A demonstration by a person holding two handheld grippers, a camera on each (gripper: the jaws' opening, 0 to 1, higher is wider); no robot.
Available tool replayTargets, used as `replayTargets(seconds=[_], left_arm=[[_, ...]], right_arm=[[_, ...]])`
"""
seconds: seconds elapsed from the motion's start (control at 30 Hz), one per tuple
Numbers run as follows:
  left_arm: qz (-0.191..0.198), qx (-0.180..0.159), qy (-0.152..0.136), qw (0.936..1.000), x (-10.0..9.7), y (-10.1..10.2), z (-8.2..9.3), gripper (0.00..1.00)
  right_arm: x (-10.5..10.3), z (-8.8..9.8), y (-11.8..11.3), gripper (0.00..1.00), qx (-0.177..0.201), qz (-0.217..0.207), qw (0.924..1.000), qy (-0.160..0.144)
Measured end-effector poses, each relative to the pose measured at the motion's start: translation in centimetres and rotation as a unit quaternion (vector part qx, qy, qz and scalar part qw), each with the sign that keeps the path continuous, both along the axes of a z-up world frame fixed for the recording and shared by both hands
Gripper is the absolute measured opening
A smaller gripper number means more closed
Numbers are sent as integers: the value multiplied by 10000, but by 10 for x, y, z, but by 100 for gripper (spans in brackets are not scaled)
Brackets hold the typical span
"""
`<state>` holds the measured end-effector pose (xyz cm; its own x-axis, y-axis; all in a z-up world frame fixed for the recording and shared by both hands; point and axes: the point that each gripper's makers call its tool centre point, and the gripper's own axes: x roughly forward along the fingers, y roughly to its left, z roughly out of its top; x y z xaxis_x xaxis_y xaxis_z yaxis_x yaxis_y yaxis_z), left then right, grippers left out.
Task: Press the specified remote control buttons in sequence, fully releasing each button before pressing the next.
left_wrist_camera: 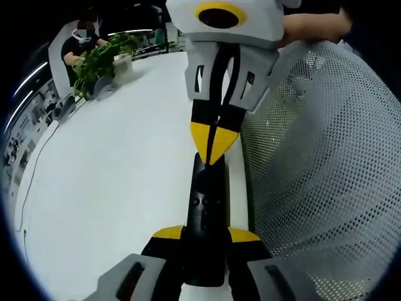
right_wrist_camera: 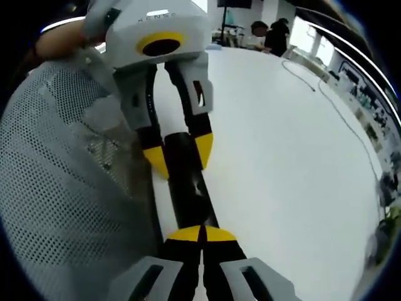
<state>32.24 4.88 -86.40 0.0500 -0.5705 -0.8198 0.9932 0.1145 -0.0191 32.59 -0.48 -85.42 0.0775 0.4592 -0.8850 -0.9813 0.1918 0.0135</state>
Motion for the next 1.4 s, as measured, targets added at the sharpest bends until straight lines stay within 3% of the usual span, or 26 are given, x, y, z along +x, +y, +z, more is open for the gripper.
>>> replayTargets(seconds=[1.4], left_arm=[[38,-36,26,10000,0,-1,0,25]], right_arm=[[-2,-1,13,0,-30,631,9974,-356]])
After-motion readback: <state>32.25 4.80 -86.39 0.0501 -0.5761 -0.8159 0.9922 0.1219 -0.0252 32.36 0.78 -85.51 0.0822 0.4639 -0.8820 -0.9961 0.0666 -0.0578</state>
